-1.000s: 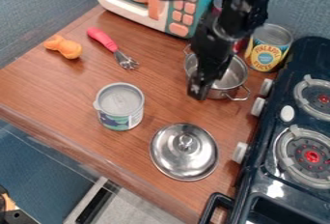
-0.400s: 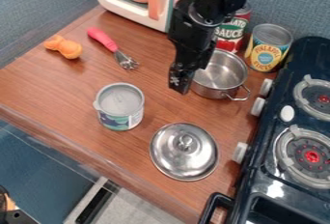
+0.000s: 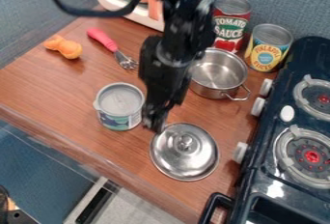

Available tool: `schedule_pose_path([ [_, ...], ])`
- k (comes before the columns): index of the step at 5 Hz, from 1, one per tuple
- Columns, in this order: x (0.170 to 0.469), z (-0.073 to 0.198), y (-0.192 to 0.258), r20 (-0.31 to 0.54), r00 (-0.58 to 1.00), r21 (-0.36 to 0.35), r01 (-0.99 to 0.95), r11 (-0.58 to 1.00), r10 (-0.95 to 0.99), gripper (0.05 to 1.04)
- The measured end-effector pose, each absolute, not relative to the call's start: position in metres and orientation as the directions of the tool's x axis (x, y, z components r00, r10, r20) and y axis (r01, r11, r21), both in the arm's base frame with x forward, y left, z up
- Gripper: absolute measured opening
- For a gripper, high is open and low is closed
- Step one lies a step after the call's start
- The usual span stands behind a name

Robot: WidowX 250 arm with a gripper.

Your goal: Put the can to the left side of the table

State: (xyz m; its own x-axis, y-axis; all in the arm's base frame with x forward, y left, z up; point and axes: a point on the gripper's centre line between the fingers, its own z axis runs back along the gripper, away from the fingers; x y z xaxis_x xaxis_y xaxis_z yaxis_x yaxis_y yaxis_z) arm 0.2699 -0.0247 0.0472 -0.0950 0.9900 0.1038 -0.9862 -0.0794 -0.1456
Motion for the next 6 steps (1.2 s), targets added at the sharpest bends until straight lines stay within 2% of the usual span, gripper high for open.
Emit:
schedule_pose_path([
  [2,0.268,0.023,-0.015,0.144,-0.082,-0.095,-0.993,-0.068,0.986,1.000],
  [4,0.265,0.023,0.017,0.182,-0.122,-0.070,-0.991,-0.111,0.976,1.000],
  [5,0.263,0.029,0.047,0.209,-0.162,-0.040,-0.987,-0.157,0.964,1.000],
  [6,0.263,0.030,0.069,0.188,-0.201,-0.048,-0.980,-0.195,0.962,1.000],
])
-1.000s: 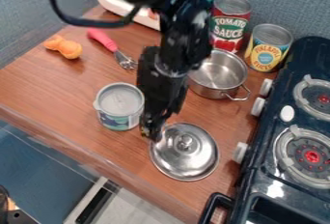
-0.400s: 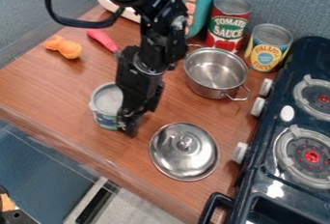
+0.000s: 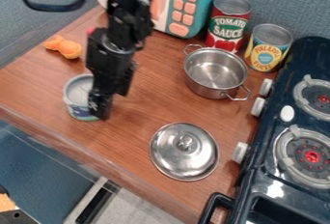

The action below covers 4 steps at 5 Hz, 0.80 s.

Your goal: Put the can to the left side of the table

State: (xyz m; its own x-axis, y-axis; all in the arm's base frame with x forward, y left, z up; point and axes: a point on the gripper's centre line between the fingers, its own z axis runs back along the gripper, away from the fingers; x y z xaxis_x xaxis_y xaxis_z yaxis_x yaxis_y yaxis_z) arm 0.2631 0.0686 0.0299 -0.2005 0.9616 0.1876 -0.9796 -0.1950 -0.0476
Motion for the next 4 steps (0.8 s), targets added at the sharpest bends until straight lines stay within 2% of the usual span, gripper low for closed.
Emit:
schedule_pose_path([
  [3,0.265,0.018,0.158,0.250,-0.361,0.015,-0.926,-0.377,0.898,1.000],
  [4,0.262,0.024,0.174,0.260,-0.397,0.017,-0.909,-0.415,0.880,1.000],
])
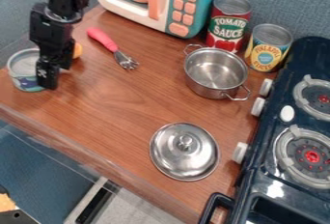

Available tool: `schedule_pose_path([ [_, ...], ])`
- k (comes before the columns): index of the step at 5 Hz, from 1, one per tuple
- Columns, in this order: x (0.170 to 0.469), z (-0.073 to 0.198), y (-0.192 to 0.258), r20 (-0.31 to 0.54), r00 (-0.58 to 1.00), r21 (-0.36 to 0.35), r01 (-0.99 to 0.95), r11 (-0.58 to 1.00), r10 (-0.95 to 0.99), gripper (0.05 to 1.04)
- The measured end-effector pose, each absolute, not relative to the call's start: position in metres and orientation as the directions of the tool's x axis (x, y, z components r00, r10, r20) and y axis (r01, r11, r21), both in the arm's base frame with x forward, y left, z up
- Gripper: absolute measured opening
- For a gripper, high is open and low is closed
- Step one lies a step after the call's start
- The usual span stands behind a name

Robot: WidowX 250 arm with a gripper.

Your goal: Put the can to the left side of the table

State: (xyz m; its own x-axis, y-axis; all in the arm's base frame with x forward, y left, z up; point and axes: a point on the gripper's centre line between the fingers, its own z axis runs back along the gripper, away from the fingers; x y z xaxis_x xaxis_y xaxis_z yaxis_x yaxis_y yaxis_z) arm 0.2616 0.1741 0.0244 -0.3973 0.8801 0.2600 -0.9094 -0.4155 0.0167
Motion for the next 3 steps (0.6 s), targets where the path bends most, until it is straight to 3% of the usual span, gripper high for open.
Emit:
schedule_pose_path([
  [1,0.263,0.024,0.170,0.229,-0.379,0.021,-0.919,-0.394,0.897,1.000],
  [3,0.279,0.092,0.153,0.167,-0.372,-0.123,-0.927,-0.355,0.913,1.000],
])
